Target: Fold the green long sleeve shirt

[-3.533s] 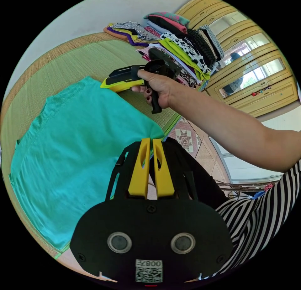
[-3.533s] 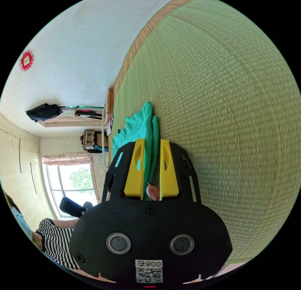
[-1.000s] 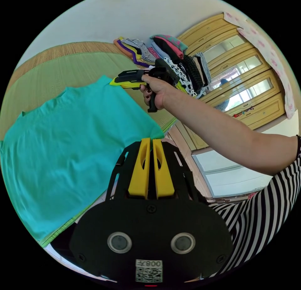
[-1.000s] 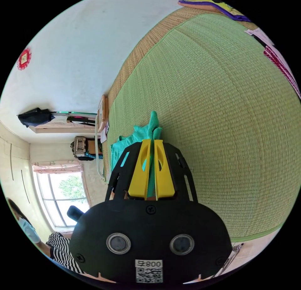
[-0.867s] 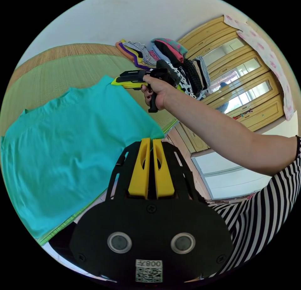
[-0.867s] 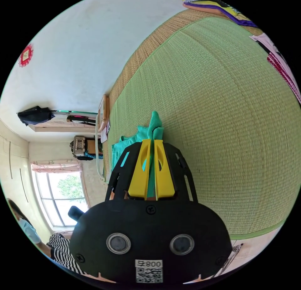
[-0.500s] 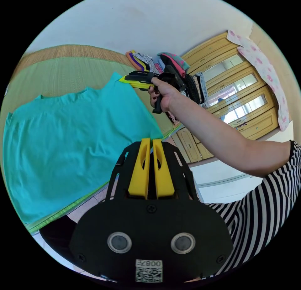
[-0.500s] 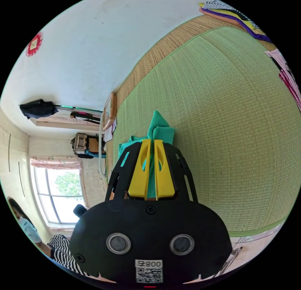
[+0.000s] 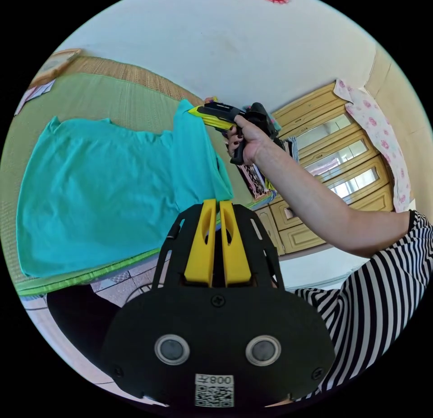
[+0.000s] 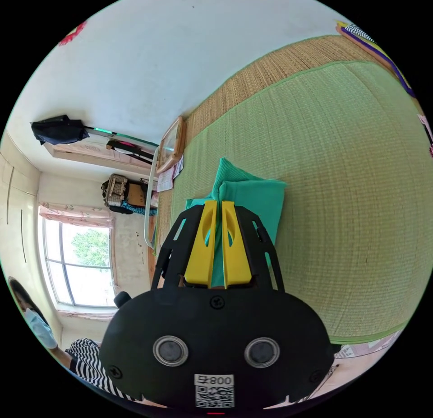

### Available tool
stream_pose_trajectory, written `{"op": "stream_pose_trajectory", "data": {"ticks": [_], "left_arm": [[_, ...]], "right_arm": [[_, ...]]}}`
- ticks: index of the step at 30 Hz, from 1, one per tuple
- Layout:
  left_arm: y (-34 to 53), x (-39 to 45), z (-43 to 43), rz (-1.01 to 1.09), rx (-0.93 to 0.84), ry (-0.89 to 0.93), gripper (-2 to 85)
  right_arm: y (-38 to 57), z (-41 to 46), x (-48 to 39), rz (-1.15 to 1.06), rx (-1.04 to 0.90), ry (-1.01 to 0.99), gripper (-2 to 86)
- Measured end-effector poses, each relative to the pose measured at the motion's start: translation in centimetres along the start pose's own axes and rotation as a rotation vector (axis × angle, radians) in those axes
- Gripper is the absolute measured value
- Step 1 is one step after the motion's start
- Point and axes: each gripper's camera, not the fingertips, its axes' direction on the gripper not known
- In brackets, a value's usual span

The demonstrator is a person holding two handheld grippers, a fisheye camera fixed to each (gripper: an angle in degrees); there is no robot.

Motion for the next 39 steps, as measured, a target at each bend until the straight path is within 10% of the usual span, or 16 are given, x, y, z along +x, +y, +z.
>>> {"op": "stream_pose_trajectory", "data": {"ticks": [39], "left_arm": [[30.7, -38.9, 13.1, -0.351, 0.299, -0.011, 1.0]], "right_arm": [[-25.7, -0.1, -31.2, -0.138, -0.229, 0.135, 1.7]]}}
